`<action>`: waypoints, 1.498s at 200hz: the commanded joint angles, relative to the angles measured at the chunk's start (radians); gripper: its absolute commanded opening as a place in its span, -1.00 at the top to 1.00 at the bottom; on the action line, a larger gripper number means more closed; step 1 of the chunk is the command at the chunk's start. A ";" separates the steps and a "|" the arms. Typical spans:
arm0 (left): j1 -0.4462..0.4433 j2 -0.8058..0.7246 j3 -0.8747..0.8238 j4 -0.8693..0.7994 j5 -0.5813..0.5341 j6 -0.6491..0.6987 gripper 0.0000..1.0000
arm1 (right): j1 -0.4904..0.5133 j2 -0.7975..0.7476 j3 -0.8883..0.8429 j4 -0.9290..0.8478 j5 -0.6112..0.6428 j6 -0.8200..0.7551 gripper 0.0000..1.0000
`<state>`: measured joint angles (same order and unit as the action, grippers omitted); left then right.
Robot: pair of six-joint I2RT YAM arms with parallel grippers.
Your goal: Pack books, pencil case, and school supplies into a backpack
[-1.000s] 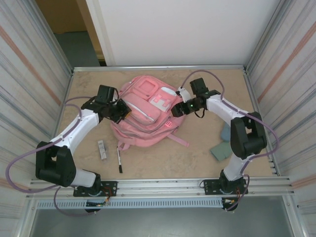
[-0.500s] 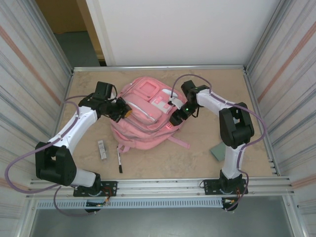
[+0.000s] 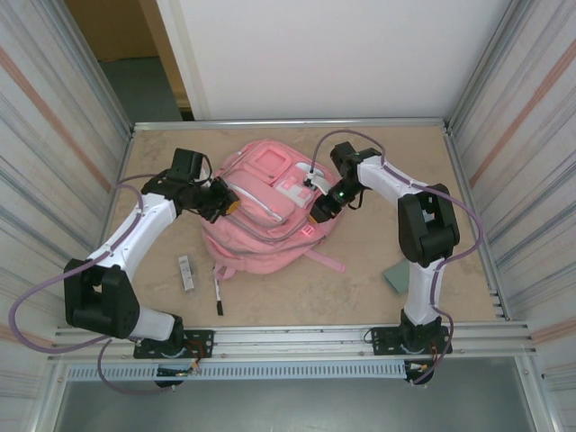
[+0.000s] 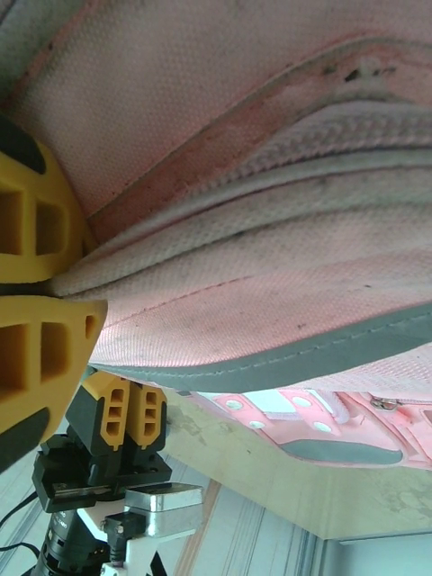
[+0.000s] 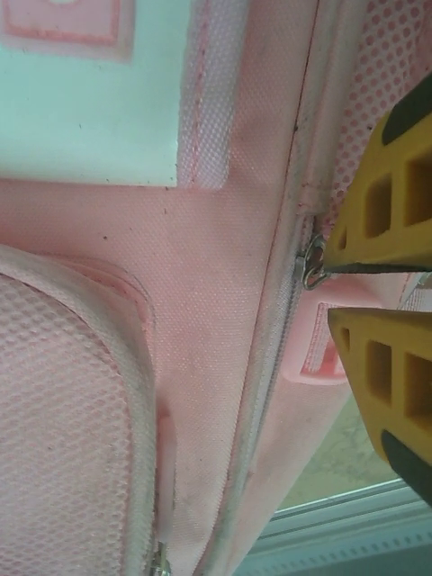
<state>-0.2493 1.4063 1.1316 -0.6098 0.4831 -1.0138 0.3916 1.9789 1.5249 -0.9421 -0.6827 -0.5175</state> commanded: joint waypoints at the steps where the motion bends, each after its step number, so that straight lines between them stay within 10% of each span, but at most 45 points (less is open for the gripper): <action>1: 0.004 -0.018 0.017 0.034 0.086 0.023 1.00 | -0.010 0.005 0.026 -0.050 -0.026 -0.019 0.72; 41: 0.007 -0.007 0.017 0.043 0.098 0.017 1.00 | 0.013 -0.031 -0.042 0.025 0.084 -0.001 0.26; 94: 0.008 0.006 0.035 0.038 0.120 0.024 1.00 | 0.035 -0.077 -0.132 0.173 0.255 -0.003 0.23; 230: 0.008 0.021 0.034 0.013 0.169 0.068 1.00 | 0.091 -0.392 -0.661 1.024 0.452 -0.034 0.36; 299: 0.009 0.027 0.037 0.023 0.182 0.071 1.00 | 0.098 -0.448 -0.717 1.052 0.464 -0.060 0.73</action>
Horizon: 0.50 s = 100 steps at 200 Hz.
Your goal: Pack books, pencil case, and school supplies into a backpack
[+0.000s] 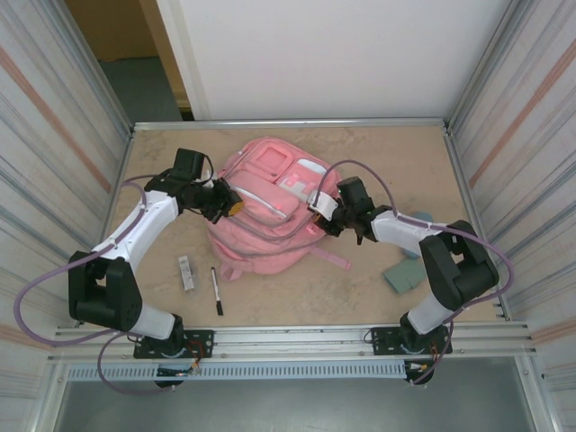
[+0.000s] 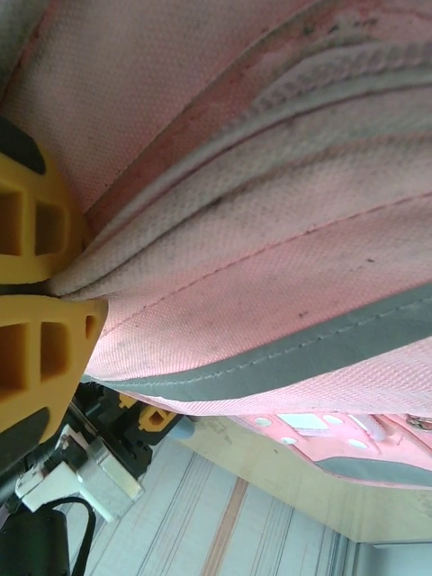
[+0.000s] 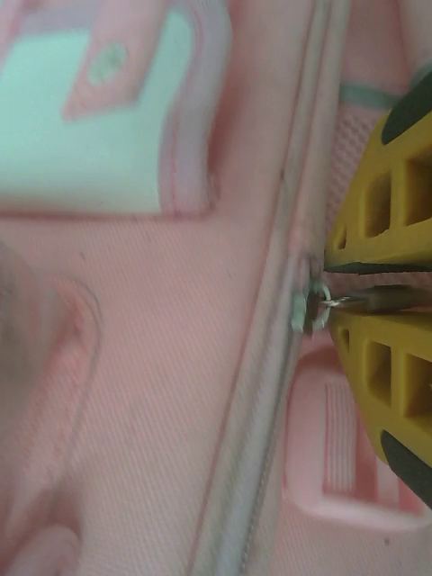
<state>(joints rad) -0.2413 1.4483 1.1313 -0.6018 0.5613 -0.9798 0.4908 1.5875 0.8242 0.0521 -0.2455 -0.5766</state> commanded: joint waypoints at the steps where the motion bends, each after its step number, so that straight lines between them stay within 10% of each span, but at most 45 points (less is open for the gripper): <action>1: 0.002 -0.016 0.037 0.015 0.103 0.038 1.00 | -0.002 -0.059 -0.017 0.057 0.027 -0.001 0.73; 100: -0.029 -0.024 -0.045 0.159 0.032 -0.089 1.00 | -0.032 0.021 0.294 -0.564 -0.129 0.271 1.00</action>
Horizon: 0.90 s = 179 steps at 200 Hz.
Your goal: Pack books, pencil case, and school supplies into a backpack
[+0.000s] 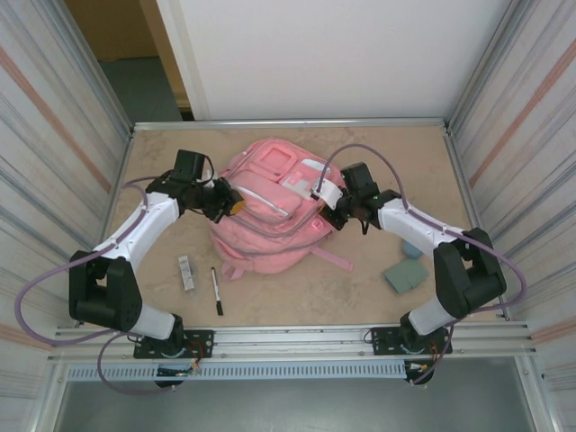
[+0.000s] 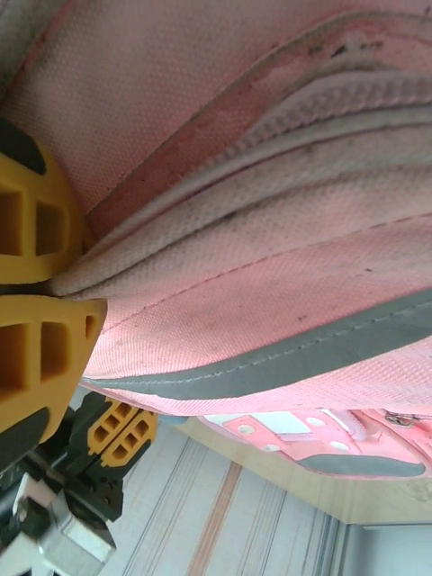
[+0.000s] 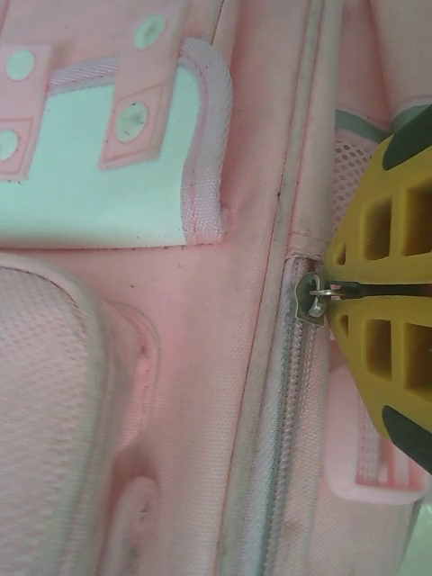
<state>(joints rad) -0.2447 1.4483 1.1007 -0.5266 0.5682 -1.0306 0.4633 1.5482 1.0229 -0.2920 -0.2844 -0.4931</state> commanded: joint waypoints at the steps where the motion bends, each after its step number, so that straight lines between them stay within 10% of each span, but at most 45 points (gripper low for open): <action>1: -0.027 -0.024 -0.016 0.084 0.024 -0.042 1.00 | -0.004 0.064 0.100 -0.232 -0.095 0.195 1.00; 58: -0.071 -0.062 -0.087 0.163 -0.056 -0.138 1.00 | 0.046 0.207 0.250 -0.565 -0.208 0.339 1.00; 179: -0.103 -0.056 -0.157 0.233 -0.131 -0.210 1.00 | 0.200 0.260 0.370 -0.526 -0.347 0.538 0.76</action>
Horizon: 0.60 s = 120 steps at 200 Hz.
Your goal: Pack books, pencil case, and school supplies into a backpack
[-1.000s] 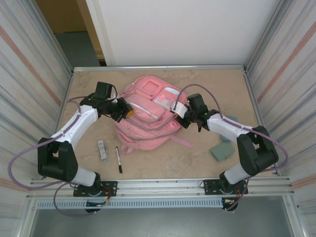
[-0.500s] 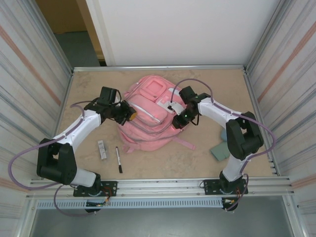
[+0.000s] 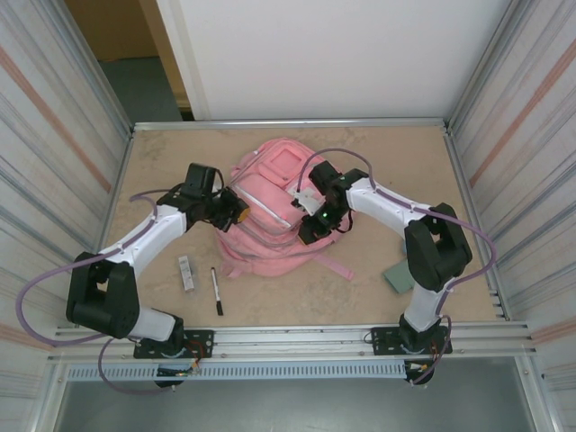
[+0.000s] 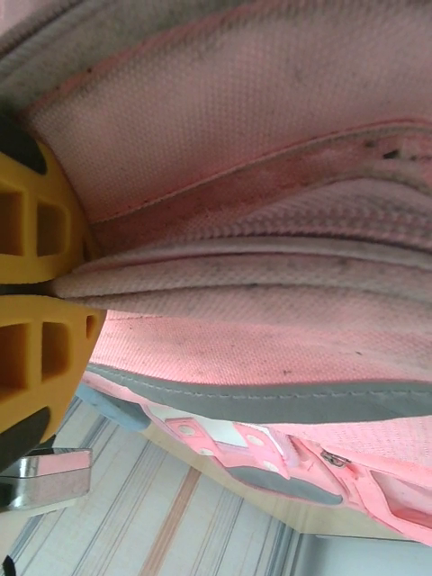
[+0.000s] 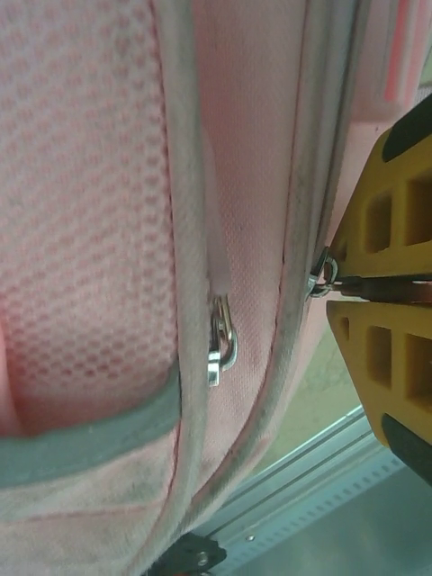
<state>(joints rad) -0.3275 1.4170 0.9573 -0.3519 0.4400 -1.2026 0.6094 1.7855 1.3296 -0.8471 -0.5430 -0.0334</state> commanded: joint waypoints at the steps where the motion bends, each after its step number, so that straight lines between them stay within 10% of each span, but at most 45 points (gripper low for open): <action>1: -0.021 -0.024 -0.014 0.058 -0.003 -0.039 1.00 | 0.055 0.024 0.065 0.030 -0.086 0.081 0.76; 120: -0.027 0.007 -0.050 0.105 -0.008 -0.036 1.00 | 0.252 -0.069 -0.064 0.339 0.110 0.441 0.54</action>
<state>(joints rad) -0.3298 1.4174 0.9150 -0.2901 0.3801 -1.2179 0.8200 1.7592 1.2503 -0.6361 -0.3664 0.3634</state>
